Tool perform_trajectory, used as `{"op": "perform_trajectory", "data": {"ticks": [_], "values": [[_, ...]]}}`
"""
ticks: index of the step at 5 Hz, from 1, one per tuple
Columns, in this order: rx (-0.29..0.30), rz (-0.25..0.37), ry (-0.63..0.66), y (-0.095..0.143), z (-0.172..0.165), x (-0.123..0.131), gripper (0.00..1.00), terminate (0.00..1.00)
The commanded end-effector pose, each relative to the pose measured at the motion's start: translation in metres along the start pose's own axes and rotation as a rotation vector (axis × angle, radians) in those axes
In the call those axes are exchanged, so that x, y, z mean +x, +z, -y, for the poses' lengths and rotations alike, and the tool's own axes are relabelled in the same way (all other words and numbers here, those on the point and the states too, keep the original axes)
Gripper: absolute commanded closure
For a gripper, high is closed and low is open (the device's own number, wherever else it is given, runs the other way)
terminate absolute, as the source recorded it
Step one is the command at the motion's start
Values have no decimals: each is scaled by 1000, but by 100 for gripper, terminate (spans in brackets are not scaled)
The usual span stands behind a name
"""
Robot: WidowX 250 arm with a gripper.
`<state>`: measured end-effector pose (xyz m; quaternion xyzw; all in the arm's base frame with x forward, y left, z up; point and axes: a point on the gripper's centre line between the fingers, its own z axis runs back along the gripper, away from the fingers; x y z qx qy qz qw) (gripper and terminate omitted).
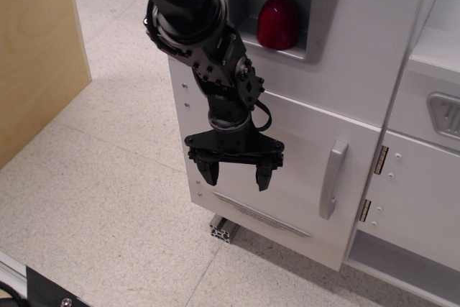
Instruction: Close low fridge
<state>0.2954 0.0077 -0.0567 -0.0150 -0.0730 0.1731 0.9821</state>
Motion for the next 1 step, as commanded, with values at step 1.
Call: {"op": "perform_trajectory", "data": {"ticks": [1], "values": [[-17, 61, -2, 21, 0, 14, 0, 100]]}}
